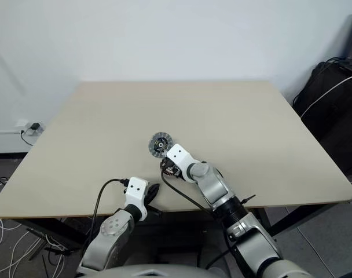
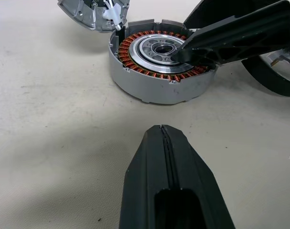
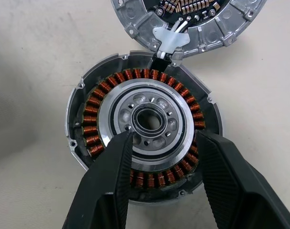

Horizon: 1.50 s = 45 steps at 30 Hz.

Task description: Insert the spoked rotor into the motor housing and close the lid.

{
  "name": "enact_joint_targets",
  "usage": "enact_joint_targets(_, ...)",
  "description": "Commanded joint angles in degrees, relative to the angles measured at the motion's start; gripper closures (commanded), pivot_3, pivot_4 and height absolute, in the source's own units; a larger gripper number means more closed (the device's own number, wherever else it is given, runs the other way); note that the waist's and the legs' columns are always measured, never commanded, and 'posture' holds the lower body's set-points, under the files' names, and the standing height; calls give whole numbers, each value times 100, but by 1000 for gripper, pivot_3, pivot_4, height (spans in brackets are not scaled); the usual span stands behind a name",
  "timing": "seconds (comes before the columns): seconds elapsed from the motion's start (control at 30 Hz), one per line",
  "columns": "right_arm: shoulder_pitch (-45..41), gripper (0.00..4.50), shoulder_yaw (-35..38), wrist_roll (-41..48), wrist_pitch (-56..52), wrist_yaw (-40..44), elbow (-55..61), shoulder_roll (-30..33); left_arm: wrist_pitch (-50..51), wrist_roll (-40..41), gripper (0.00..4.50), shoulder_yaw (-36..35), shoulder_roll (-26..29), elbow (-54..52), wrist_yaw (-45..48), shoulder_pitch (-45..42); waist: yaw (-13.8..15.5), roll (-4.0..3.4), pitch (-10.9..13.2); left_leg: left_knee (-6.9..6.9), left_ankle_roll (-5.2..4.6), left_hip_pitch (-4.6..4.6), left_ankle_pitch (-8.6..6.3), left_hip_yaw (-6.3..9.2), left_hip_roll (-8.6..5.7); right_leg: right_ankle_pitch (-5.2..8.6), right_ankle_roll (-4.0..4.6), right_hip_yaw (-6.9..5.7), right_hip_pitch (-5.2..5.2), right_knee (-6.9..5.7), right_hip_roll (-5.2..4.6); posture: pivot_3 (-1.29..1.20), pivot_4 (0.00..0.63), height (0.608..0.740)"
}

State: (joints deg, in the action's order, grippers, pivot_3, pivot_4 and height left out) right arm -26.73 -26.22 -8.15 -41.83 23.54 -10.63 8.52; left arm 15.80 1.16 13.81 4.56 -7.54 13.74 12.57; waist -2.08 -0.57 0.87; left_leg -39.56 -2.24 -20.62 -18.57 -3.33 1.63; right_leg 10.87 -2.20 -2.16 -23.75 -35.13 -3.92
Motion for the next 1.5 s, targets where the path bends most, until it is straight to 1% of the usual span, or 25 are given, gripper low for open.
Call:
enact_joint_targets(0.03, -189, 2267, -6, -127, 103, -35, 21, -14, -132, 33, 4500, -23, -45, -82, -25, -69, 0, 0, 0, 0, 0, 0, 0, 0, 0, 0, 0, 0, 0, 0, 0, 0, 0, 740)
enact_joint_targets(0.4, -246, 2267, -89, -350, 191, -24, -163, 32, -125, 29, 4500, -39, -48, -101, -34, -64, -1, 0, 0, 0, 1, 2, 0, -1, 0, 0, 0, 0, 2, -1, 0, 0, 0, 740)
enact_joint_targets(0.57, -283, 2267, -68, -383, 243, -41, -253, 38, -127, 28, 4500, -39, -46, -97, -30, -71, -3, 0, -1, -1, 2, 6, 2, -2, 1, 6, -11, 0, 4, -2, 0, 0, 0, 740)
enact_joint_targets(0.87, -323, 2267, 83, -460, 453, -251, -442, -51, -111, 28, 4500, -26, -47, -99, -21, -79, -3, 0, 0, -1, 3, 6, 2, -1, 1, 3, -6, 0, 4, -3, 0, 0, 0, 740)
enact_joint_targets(1.07, -283, 2267, 237, -268, 423, -130, 18, -115, -102, 30, 4500, -20, -44, -110, -15, -70, -2, 0, 0, -1, 2, 2, 2, 0, 1, -1, 0, 0, 1, -2, 1, 0, 0, 740)
enact_joint_targets(1.27, -278, 2267, 244, -269, 346, -113, 356, -166, -103, 29, 4500, -7, -42, -104, 0, -82, -1, 0, 0, 0, 3, 2, 2, 1, 1, 1, -3, 0, 1, -2, 1, 0, 0, 740)
enact_joint_targets(1.5, -268, 2267, 192, -293, 423, -154, -94, -295, -116, 29, 4500, 6, -54, -80, 3, -90, 0, 1, 0, 0, 3, 2, 2, 1, 0, -1, 2, 0, 2, -2, 1, 0, 0, 740)
